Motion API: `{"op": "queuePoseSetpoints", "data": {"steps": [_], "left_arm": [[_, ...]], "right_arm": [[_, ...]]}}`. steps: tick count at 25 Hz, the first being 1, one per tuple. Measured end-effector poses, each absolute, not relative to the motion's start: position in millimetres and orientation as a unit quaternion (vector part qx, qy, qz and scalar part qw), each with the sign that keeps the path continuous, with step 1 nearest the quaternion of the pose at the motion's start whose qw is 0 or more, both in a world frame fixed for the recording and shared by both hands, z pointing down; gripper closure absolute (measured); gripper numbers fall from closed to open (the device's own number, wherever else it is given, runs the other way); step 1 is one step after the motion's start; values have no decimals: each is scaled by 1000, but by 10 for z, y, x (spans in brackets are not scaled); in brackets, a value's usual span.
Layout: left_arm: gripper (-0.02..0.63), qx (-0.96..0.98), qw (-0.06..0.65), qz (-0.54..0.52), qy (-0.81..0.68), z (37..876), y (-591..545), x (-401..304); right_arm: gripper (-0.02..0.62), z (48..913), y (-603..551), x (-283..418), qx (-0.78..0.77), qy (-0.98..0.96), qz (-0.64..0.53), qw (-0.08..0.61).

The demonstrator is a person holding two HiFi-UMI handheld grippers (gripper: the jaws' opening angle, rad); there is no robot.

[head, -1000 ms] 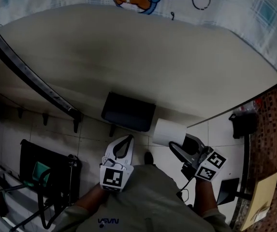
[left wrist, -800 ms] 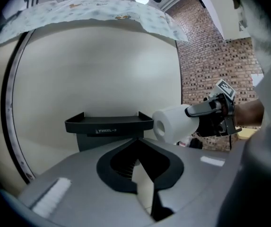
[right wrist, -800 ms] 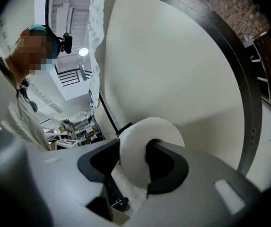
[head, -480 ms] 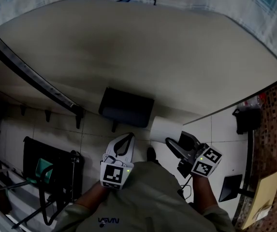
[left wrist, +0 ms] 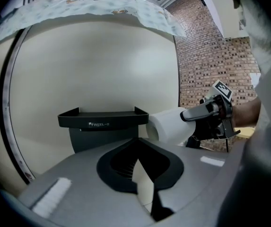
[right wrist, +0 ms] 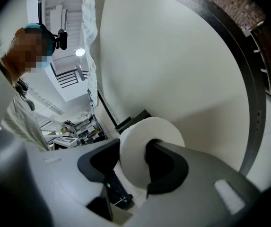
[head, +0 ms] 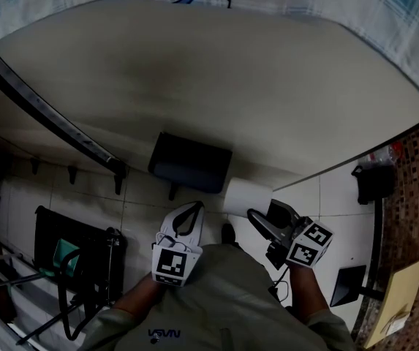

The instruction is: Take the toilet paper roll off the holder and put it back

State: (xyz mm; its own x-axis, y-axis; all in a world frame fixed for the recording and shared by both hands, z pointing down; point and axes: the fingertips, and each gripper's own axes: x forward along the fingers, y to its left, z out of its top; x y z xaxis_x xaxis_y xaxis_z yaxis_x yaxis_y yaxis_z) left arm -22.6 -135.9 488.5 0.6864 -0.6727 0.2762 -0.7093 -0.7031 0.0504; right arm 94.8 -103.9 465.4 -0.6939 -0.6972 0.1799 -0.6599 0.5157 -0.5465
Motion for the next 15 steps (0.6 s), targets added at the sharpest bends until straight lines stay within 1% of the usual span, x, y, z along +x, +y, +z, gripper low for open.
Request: {"op": "queuePoseSetpoints", "data": {"steps": [11,15], "left_arm": [[599,913,79,121,-381,4895,-1375,-219],[598,902,96,132,-399,4954,-1440,-250]], "right_arm": [[426,4675,-1072,969,-393,868,-301,32],[426,4689,-1082,984,-395,866,-304,33]]}}
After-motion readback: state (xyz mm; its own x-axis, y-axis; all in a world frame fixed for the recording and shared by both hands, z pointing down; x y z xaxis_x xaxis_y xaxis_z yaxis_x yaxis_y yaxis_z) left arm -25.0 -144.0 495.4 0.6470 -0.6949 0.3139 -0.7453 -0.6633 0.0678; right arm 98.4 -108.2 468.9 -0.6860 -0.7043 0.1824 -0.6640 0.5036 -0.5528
